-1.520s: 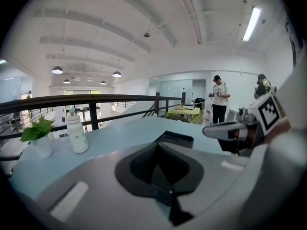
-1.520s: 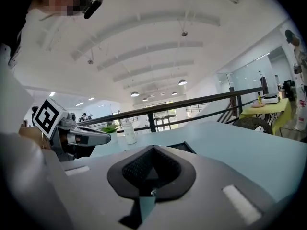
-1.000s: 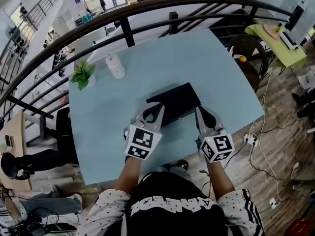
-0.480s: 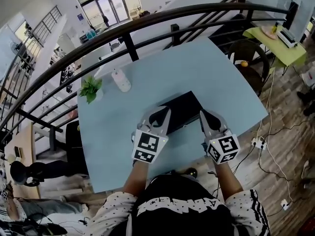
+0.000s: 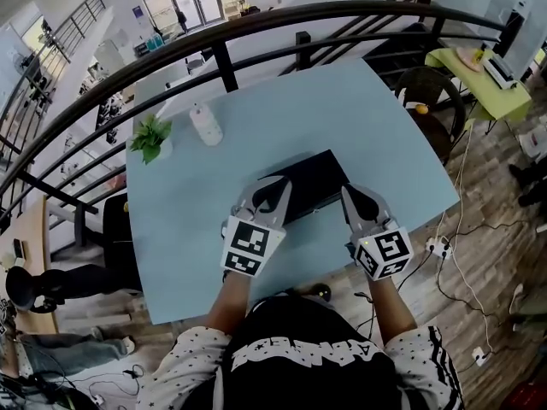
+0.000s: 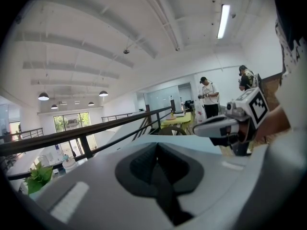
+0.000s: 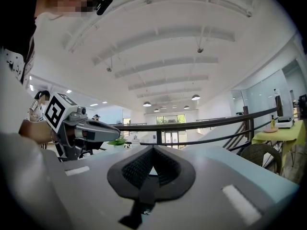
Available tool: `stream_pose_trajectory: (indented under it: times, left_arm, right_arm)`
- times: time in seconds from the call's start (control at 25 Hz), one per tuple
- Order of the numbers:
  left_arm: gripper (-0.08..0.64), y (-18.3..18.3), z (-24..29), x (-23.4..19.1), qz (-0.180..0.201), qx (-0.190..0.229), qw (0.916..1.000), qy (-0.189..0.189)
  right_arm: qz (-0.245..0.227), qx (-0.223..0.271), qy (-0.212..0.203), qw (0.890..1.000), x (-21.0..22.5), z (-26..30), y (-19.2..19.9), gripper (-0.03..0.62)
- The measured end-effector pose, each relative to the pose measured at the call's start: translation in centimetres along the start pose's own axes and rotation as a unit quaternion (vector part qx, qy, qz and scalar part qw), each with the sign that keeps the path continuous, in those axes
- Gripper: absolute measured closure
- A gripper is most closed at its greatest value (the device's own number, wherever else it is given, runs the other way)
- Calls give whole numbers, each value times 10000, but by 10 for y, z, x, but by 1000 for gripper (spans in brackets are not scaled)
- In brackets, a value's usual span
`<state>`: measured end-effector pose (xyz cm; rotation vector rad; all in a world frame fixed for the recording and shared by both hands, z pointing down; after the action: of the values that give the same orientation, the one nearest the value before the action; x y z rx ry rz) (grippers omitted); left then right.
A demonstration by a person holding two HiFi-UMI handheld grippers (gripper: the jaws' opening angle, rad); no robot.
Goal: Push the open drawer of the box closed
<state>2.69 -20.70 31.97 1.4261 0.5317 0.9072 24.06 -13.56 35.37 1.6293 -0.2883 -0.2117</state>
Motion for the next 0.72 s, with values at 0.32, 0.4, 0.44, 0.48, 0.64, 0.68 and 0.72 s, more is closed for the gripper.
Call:
stream_pose_trajectory:
  times: [0.32,0.4,0.44,0.48,0.64,0.68,0.72]
  left_arm:
    - [560,4,0,-1,-26,34,9999,-113]
    - [560,5,1,0,-36,38,9999,-113]
    - [560,5,1,0,-40,33,9999,-113]
    - [560,6,0,0,-45,26,9999,-113]
    - [560,8,1,0,-61,2,9999,-130]
    - [560,8,1,0,-58,3,9999,-136]
    - [560,8,2,-1,-53,6,9999,-141]
  right_arm:
    - [5,-60,-16,10000,0,2,3,594]
    - [-2,-69,-16,10000,0,1,3,594]
    - [-2,-69,-15,10000,1,1,3,594]
    - [-4,-67,-15,10000,1,1,3,594]
    - [-20,-45,-30,10000,2,2,2,594]
    - [-25,-37,-33,10000,2,2,1,594]
    - [-31,-29,-36,10000,3,2,1,594]
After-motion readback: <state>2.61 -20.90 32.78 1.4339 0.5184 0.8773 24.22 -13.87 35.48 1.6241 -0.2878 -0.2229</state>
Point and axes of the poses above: the fingertips, and each gripper's own axes: z forward along the fingers, x to its right, y out of its underside, the point moved 10 cm from there along -z, backward along the fingers, and after that the axes turned 9 degrees about x, right-handed, at the moved point
